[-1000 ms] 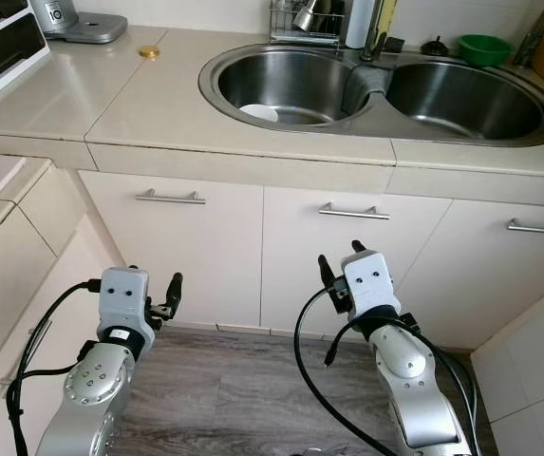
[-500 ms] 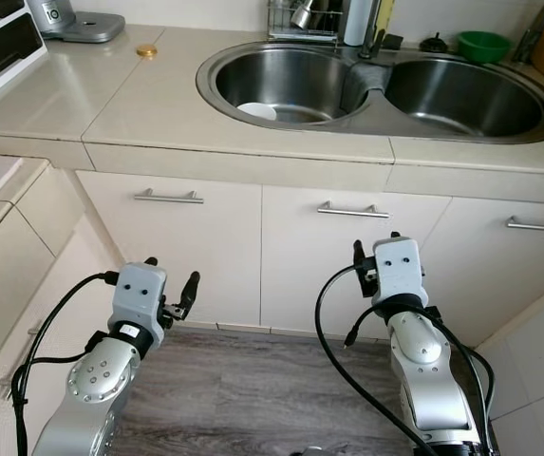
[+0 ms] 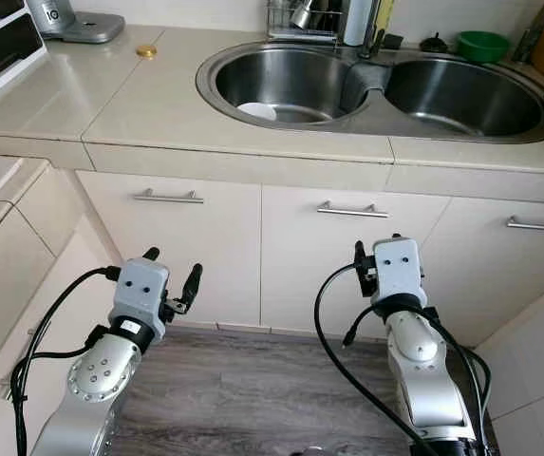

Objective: Kitchen organization

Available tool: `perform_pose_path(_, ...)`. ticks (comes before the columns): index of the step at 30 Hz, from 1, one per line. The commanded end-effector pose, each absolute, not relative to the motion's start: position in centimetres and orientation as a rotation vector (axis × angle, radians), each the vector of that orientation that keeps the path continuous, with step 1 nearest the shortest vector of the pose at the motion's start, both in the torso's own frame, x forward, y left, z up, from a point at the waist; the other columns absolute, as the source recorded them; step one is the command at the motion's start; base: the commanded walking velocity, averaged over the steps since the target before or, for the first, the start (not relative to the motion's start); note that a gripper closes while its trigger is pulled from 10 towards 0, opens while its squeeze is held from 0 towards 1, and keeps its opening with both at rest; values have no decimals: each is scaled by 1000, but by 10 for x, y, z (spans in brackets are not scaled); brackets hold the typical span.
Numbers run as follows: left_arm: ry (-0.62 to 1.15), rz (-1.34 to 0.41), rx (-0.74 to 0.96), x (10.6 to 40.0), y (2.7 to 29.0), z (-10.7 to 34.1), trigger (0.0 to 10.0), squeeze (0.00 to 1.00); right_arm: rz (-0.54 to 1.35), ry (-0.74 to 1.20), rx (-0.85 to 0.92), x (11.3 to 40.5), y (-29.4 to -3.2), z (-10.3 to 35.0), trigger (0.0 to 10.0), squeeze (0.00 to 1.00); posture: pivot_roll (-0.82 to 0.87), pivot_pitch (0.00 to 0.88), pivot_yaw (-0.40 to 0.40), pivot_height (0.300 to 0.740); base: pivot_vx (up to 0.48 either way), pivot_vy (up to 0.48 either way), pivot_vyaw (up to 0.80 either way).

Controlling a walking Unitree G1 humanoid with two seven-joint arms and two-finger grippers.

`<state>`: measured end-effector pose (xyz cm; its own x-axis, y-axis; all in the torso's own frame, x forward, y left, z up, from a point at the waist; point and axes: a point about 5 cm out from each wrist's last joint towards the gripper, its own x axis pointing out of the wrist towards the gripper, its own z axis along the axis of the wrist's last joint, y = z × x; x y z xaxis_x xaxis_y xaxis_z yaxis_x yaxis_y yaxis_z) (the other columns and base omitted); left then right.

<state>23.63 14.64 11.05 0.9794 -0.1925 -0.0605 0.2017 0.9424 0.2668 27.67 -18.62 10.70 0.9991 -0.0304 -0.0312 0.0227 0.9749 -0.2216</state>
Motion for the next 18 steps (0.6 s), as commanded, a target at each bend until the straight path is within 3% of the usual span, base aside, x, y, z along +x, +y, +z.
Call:
perform_pose_path(1, 14, -226, 288, 239, 141, 112, 10000, 0, -63, 52, -202, 278, -190, 106, 10000, 0, 8, 27, -50, 740, 0, 0, 0)
perform_pose_path(10, 9, -250, 315, 236, 146, 110, 10000, 0, -120, 32, -214, 277, -196, 107, 10000, 0, -11, 28, -33, 740, 0, 0, 0)
perform_pose_path(18, 9, -312, 294, 242, 130, 104, 10000, 0, -156, 23, -249, 264, -198, 108, 10000, 0, -71, 41, 1, 740, 0, 0, 0)
